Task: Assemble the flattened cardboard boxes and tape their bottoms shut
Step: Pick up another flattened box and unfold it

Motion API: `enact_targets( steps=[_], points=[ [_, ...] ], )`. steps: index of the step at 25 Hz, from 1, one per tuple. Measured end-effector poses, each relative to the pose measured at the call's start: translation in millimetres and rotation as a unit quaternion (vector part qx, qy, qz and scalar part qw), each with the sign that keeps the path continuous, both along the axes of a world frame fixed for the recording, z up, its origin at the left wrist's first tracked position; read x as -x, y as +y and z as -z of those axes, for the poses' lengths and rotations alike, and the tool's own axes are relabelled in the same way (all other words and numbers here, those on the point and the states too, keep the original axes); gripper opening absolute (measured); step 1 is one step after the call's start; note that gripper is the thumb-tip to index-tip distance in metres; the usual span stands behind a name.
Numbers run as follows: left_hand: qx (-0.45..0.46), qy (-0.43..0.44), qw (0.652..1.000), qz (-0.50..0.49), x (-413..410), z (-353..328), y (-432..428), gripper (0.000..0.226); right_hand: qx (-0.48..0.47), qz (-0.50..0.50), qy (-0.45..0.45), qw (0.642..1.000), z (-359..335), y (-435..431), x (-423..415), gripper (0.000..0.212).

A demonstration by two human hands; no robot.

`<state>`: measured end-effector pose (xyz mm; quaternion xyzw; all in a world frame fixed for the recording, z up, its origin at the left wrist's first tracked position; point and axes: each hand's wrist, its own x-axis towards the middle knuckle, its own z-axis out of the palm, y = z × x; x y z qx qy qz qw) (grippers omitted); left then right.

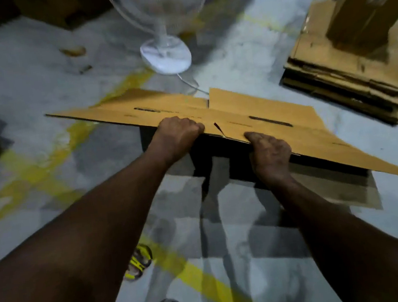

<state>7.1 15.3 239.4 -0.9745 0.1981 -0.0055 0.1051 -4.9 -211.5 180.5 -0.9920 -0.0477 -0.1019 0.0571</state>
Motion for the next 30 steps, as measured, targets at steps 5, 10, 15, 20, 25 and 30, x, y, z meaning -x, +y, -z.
enact_targets(
  steps=[5,10,15,20,25,30],
  points=[
    [0.045,-0.108,0.992,-0.044,60.6,-156.2,64.0,0.018,-0.046,-0.066,-0.096,0.992,-147.9,66.5,19.8,0.025],
    [-0.001,-0.143,0.98,-0.141,170.5,-262.1,160.0,0.014,-0.036,-0.175,-0.174,0.968,-249.6,160.6,81.5,0.011],
    [-0.004,-0.196,0.934,-0.299,340.7,-332.0,286.3,0.02,-0.018,-0.276,-0.153,0.949,-300.1,263.7,168.1,0.059],
    [-0.016,-0.157,0.9,-0.407,490.9,-323.5,378.2,0.021,-0.027,-0.393,-0.053,0.918,-297.5,389.8,252.2,0.03],
    [0.017,-0.122,0.839,-0.53,611.3,-284.1,436.3,0.027,-0.044,-0.463,-0.041,0.884,-272.8,504.5,332.5,0.015],
    [0.057,-0.067,0.786,-0.611,693.3,-226.2,457.4,0.036,-0.088,-0.521,-0.067,0.846,-215.5,579.5,383.9,0.008]
  ],
)
